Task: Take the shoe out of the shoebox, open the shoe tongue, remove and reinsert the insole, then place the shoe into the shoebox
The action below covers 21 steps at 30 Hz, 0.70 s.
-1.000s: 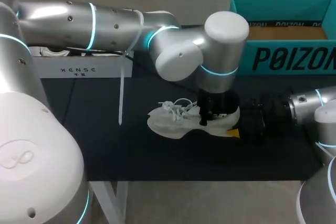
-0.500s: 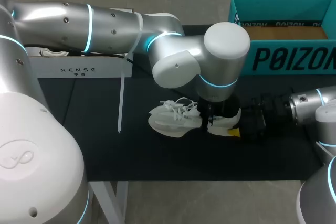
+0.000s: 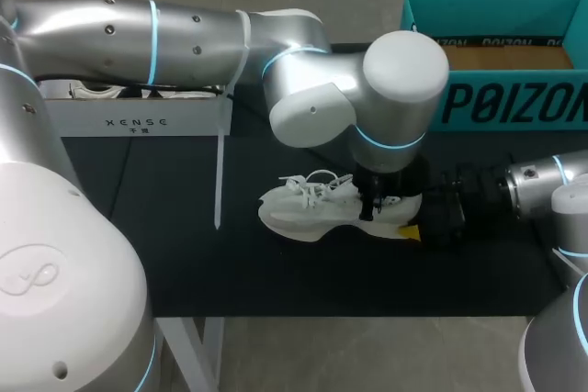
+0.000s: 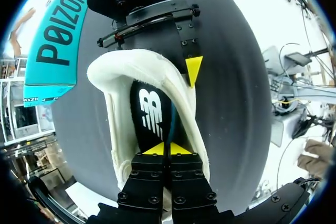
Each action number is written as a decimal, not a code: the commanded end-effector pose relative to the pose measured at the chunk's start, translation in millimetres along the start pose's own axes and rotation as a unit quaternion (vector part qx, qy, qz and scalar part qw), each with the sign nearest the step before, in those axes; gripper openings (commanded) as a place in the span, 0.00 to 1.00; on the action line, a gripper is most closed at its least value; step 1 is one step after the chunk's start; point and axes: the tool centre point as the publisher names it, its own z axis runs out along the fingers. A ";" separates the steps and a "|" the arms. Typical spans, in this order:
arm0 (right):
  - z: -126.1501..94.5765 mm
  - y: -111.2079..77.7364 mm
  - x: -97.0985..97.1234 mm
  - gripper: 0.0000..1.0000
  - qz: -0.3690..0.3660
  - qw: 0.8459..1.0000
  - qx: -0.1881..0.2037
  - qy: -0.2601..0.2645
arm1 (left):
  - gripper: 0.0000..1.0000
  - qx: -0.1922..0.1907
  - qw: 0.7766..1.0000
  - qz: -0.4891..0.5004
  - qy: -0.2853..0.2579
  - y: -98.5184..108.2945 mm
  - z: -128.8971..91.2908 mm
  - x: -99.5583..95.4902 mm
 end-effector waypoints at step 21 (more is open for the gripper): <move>6.3 -4.1 1.0 0.00 0.001 1.000 0.001 0.000 | 0.00 -0.006 0.996 -0.048 -0.080 23.1 -64.5 -8.7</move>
